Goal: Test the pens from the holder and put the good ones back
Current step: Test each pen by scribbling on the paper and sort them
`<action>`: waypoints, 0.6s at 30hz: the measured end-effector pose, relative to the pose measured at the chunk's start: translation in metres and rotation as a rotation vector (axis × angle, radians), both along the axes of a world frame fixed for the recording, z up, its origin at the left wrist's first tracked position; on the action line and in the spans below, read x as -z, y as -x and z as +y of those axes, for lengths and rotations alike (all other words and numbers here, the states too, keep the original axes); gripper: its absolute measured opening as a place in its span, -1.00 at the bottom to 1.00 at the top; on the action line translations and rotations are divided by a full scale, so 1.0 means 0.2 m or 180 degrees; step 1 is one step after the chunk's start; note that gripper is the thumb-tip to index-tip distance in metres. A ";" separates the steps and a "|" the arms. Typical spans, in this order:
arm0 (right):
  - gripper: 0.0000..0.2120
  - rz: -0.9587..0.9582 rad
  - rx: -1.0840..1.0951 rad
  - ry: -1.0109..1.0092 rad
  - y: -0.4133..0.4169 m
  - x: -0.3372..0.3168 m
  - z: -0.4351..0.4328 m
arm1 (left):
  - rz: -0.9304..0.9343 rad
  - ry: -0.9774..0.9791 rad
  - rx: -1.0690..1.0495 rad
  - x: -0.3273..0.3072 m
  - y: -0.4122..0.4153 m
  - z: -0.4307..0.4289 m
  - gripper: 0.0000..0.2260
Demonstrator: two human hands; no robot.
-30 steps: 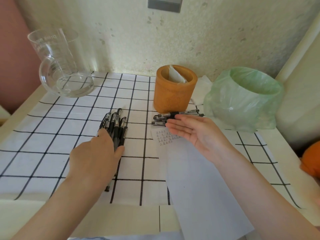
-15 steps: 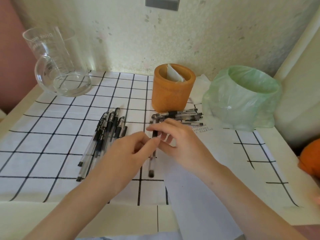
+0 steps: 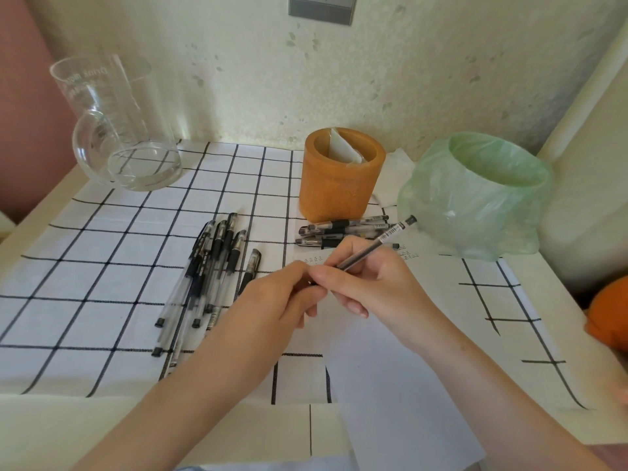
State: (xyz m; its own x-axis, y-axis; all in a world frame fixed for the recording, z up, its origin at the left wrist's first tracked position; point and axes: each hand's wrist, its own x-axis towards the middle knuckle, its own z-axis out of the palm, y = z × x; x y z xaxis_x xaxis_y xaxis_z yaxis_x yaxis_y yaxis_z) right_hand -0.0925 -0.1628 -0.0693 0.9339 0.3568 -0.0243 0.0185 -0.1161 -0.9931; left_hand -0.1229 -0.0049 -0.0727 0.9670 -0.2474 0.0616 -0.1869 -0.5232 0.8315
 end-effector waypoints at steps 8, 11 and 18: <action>-0.84 0.0397 -0.0023 -0.0480 0.01 -0.01 -0.01 | -0.0036 -0.0007 -0.0163 -0.01 0.03 -0.04 -0.82; -0.82 0.0456 -0.0090 -0.0560 0.00 -0.02 -0.03 | 0.0164 0.0358 -0.0060 -0.02 0.02 -0.04 -0.81; -0.74 0.0457 0.0898 -0.0803 -0.05 -0.02 -0.08 | 0.0699 -0.0145 -0.0165 0.00 0.03 -0.01 -0.70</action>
State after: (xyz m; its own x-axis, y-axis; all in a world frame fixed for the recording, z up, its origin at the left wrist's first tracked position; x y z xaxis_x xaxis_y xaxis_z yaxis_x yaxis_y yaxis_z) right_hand -0.0833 -0.1790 -0.0652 0.9895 0.0982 -0.1060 -0.1201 0.1510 -0.9812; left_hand -0.1289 -0.0065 -0.0733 0.9674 -0.1946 -0.1619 0.0242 -0.5654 0.8245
